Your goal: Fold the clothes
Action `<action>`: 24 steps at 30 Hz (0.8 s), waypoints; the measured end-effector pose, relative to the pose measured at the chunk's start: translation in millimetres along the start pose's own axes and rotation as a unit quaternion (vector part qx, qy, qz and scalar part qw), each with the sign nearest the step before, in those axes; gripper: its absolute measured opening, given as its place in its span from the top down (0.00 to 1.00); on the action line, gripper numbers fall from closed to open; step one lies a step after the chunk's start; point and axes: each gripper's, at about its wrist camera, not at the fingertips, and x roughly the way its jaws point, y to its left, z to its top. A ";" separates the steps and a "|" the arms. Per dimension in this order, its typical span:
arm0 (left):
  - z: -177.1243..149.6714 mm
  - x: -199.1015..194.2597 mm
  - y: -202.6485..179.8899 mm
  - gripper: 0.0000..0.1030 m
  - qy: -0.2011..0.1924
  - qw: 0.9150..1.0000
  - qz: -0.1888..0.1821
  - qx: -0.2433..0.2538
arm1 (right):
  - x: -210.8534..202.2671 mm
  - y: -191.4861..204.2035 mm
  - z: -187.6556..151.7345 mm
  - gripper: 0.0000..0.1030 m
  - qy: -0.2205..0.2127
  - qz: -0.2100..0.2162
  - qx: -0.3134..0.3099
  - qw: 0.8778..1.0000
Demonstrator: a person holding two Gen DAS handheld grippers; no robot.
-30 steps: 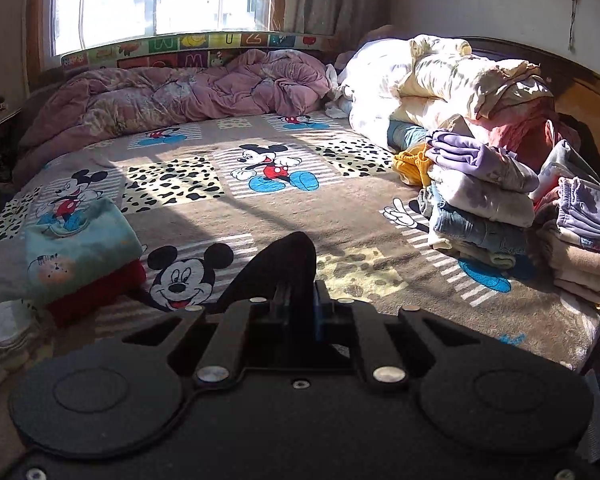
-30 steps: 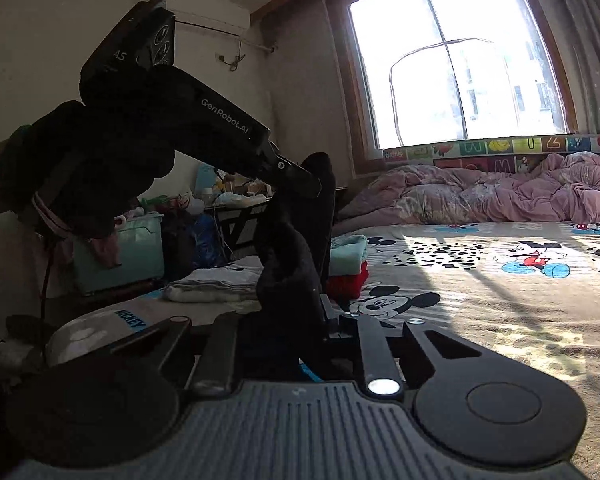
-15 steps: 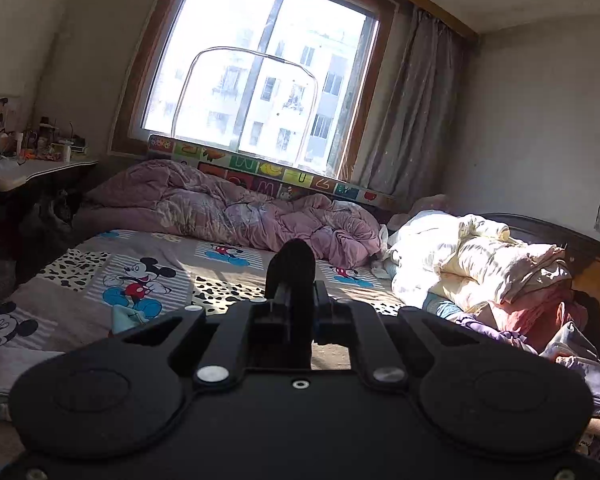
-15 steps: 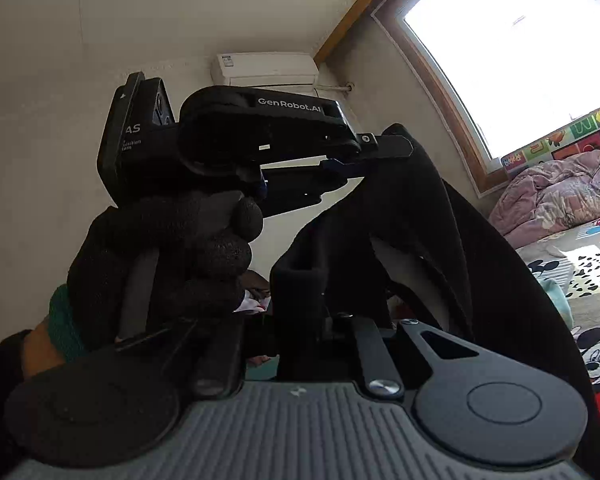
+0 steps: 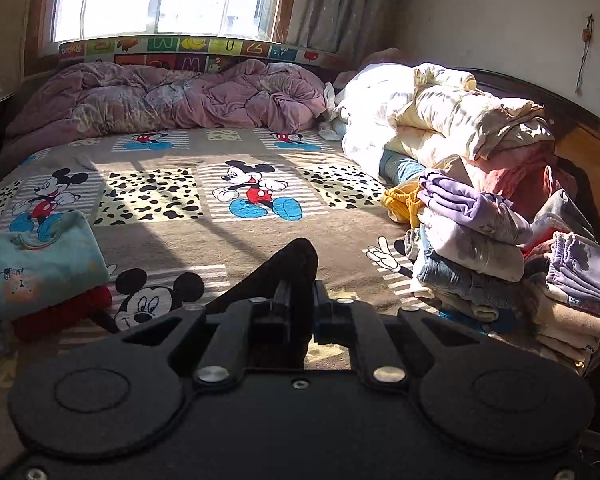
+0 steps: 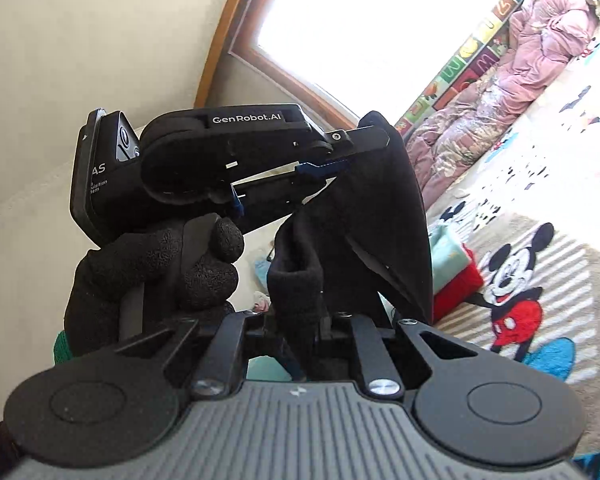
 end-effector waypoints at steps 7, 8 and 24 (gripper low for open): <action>-32.1 100.0 -64.3 0.93 0.100 0.994 -0.019 0.047 | -91.1 -98.2 4.4 0.86 -0.030 -0.127 0.054 0.990; -36.1 111.9 -74.1 0.93 0.109 0.992 -0.023 0.051 | -100.1 -109.6 4.4 0.86 -0.034 -0.140 0.061 0.988; -71.8 200.7 -175.9 0.69 0.158 0.981 -0.067 0.095 | -205.6 -192.4 -6.5 0.80 -0.063 -0.330 0.125 0.933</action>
